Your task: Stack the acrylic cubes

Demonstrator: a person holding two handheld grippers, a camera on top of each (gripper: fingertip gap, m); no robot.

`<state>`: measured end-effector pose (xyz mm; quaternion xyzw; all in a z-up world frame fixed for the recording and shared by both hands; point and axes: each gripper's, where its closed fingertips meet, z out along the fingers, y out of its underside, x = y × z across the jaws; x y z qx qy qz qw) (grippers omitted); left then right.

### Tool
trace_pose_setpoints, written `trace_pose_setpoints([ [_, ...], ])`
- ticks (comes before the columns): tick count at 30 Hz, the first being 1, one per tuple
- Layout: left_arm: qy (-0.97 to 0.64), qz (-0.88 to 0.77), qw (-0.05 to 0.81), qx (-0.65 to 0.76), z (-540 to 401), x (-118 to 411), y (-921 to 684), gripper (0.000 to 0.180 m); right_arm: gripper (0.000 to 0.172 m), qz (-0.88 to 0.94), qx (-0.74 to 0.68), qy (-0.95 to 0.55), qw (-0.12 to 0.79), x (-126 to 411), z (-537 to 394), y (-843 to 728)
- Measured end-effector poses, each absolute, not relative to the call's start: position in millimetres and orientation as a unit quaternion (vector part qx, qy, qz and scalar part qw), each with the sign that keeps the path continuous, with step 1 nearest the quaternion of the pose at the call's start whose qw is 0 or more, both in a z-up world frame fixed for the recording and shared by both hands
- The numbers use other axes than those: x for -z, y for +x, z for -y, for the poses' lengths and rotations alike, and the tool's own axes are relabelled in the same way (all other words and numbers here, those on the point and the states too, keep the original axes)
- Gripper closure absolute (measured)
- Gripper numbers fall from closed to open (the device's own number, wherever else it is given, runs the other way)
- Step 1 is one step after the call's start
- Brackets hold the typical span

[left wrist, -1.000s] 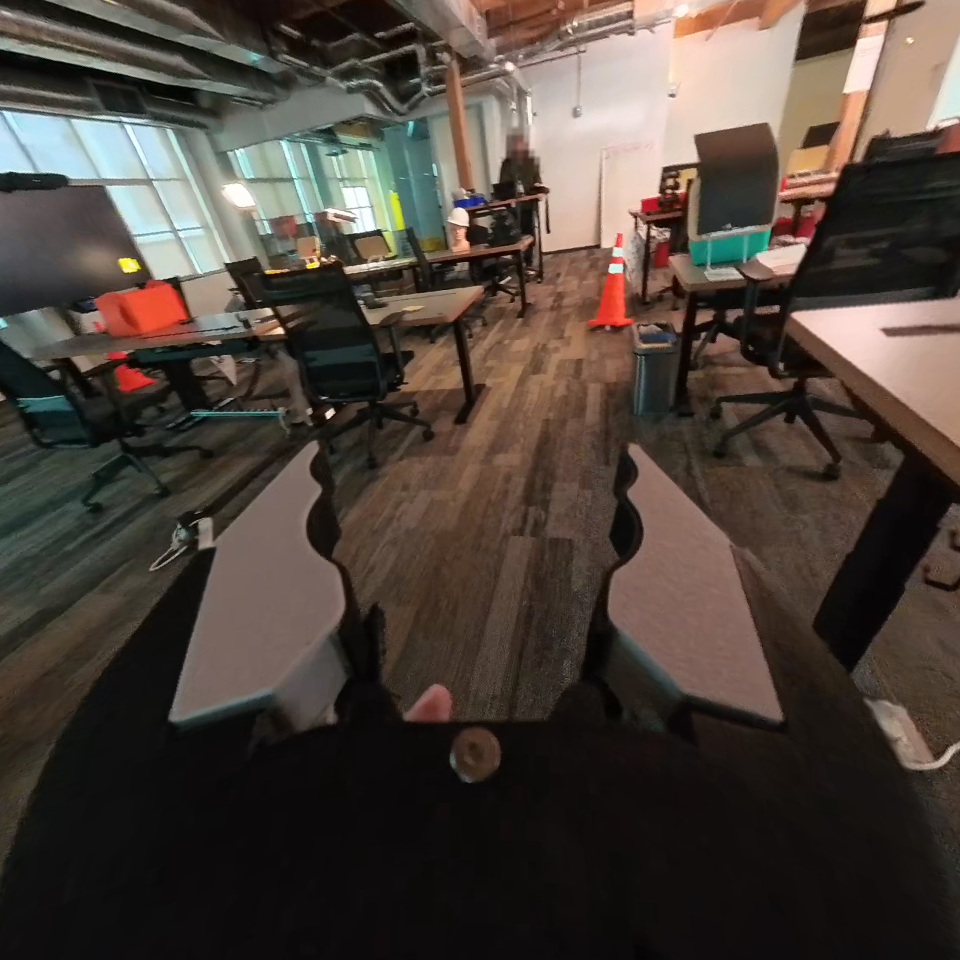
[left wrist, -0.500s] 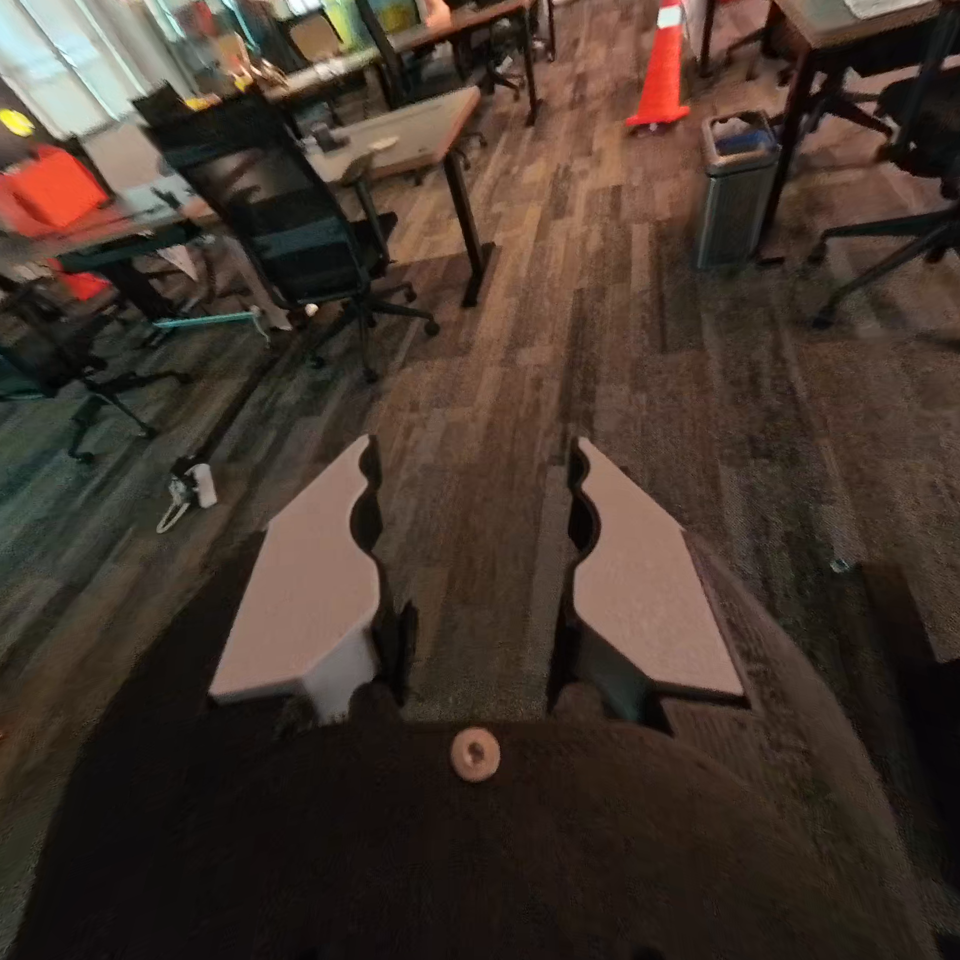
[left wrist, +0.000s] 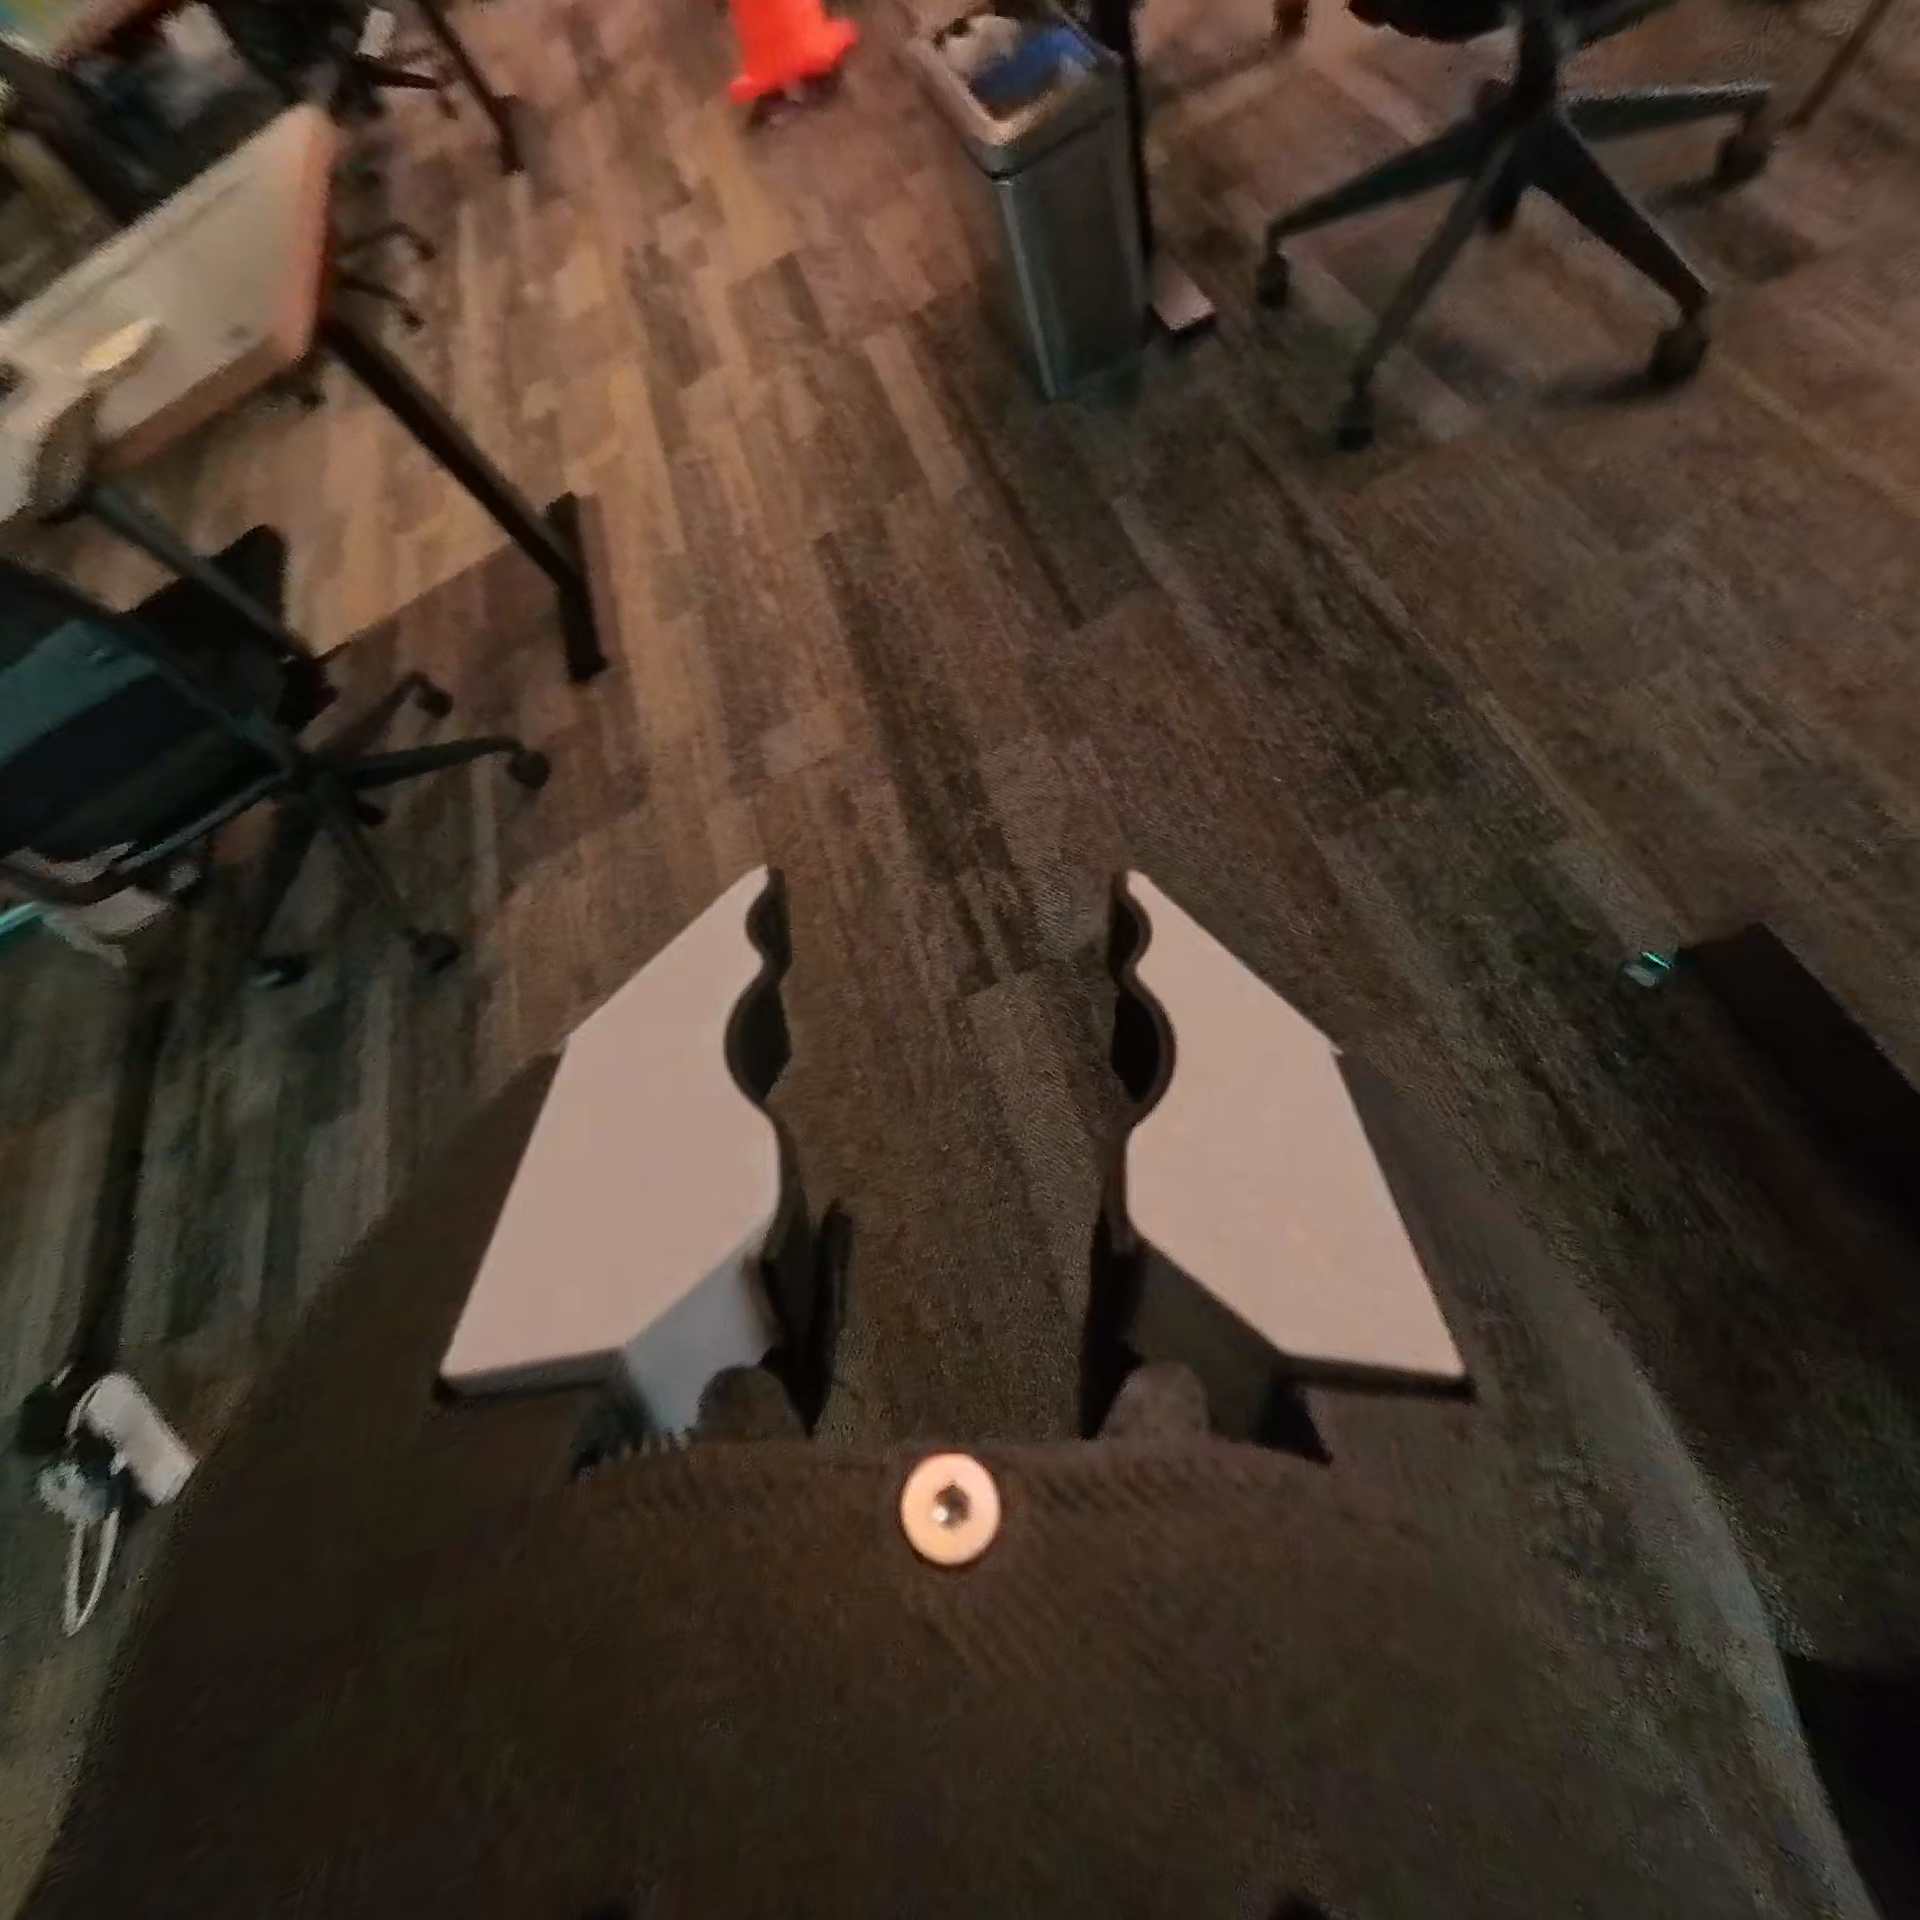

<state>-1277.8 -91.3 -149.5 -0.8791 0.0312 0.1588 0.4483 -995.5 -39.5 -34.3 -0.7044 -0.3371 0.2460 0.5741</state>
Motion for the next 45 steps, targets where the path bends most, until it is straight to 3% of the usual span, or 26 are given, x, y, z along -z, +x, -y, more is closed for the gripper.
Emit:
trace_pose_setpoints([
  [10, -0.876, -0.166, 0.453, -0.025, -97, 167, -1250, 0.119, 0.137, 0.240, -0.154, -0.772, 0.568, 84, -21, -983],
  [19, -0.860, -0.238, 0.439, 0.105, -247, 197, -1173, 0.126, 0.138, 0.170, -0.085, -0.805, 0.562, 194, -132, -967],
  [23, -0.879, -0.242, 0.400, 0.100, -291, 233, -1195, 0.123, 0.152, 0.178, -0.090, -0.863, 0.464, 302, -178, -980],
  [25, -0.894, -0.209, 0.389, 0.076, -312, 263, -1223, 0.102, 0.152, 0.185, -0.120, -0.896, 0.386, 365, -184, -993],
  [27, -0.909, -0.159, 0.375, 0.085, -324, 299, -1245, 0.093, 0.144, 0.176, -0.124, -0.918, 0.334, 425, -189, -994],
  [39, -0.927, -0.086, 0.323, 0.171, -349, 502, -1292, 0.100, 0.147, -0.009, -0.042, -0.995, 0.088, 815, -179, -891],
  [42, -0.934, -0.058, 0.301, 0.184, -352, 538, -1311, 0.103, 0.144, -0.181, -0.049, -0.980, 0.063, 891, -171, -865],
  [45, -0.939, -0.041, 0.280, 0.194, -354, 566, -1321, 0.105, 0.129, -0.291, 0.008, -0.954, 0.074, 942, -166, -835],
])
